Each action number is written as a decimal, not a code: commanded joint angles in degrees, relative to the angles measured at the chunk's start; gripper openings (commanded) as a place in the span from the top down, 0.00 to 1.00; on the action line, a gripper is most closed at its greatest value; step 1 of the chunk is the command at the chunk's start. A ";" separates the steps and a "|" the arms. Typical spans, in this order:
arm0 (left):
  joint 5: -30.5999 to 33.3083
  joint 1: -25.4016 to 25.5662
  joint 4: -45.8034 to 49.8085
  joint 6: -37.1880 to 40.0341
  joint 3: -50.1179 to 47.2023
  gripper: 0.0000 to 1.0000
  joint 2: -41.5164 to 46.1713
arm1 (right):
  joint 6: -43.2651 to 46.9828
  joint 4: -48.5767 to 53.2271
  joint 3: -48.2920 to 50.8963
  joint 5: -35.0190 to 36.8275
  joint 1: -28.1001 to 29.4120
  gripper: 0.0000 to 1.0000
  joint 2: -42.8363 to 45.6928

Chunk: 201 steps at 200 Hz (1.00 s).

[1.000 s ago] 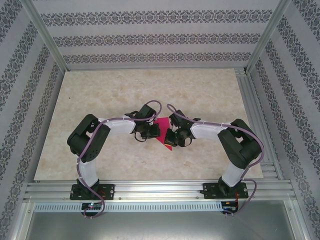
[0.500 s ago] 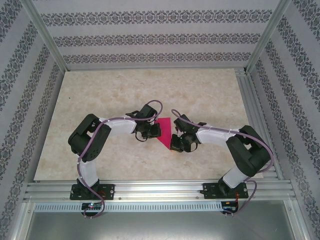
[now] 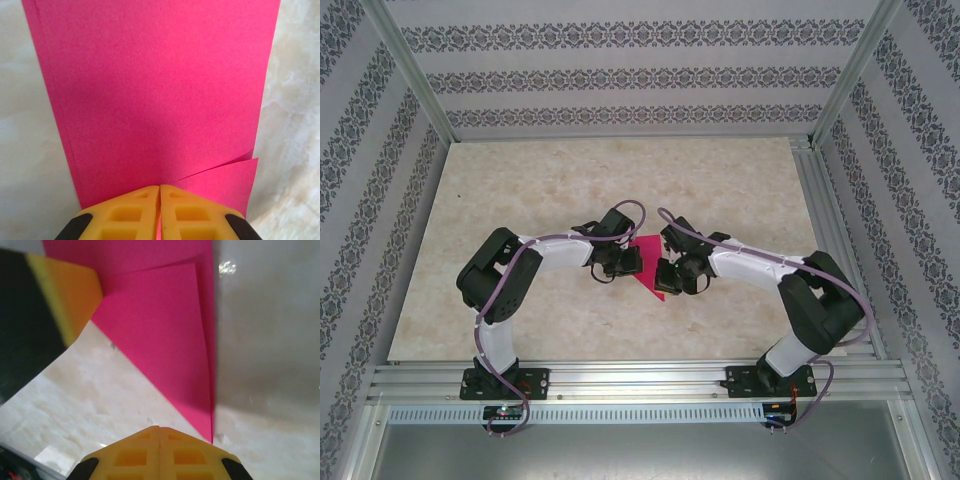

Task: Fold a paper plane with a square sheet of paper (fold left side to right side)
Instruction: Third fold the triangle at the center of the table.

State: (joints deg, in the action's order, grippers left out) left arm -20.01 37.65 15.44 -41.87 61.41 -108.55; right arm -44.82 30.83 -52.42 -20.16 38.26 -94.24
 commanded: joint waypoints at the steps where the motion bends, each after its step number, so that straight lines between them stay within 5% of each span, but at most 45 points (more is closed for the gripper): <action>1: 5.41 0.41 3.63 1.29 -1.20 0.89 -3.56 | 1.58 -1.03 -1.41 1.87 0.50 1.00 -3.66; 116: 5.12 0.42 4.17 1.31 -0.92 0.88 -1.72 | 2.40 1.41 8.83 1.08 -0.81 1.00 5.19; 156: 1.80 0.32 4.80 0.86 1.53 0.80 2.86 | 6.89 1.48 2.52 0.17 -2.99 0.96 9.29; 201: 0.88 -1.88 8.28 1.02 3.69 0.62 10.59 | 11.99 -2.69 -4.41 -1.62 -4.54 0.88 2.75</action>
State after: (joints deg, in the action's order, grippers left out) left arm -19.97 37.32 20.43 -41.60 62.70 -104.09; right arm -37.28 31.07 -53.04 -20.32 34.22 -87.57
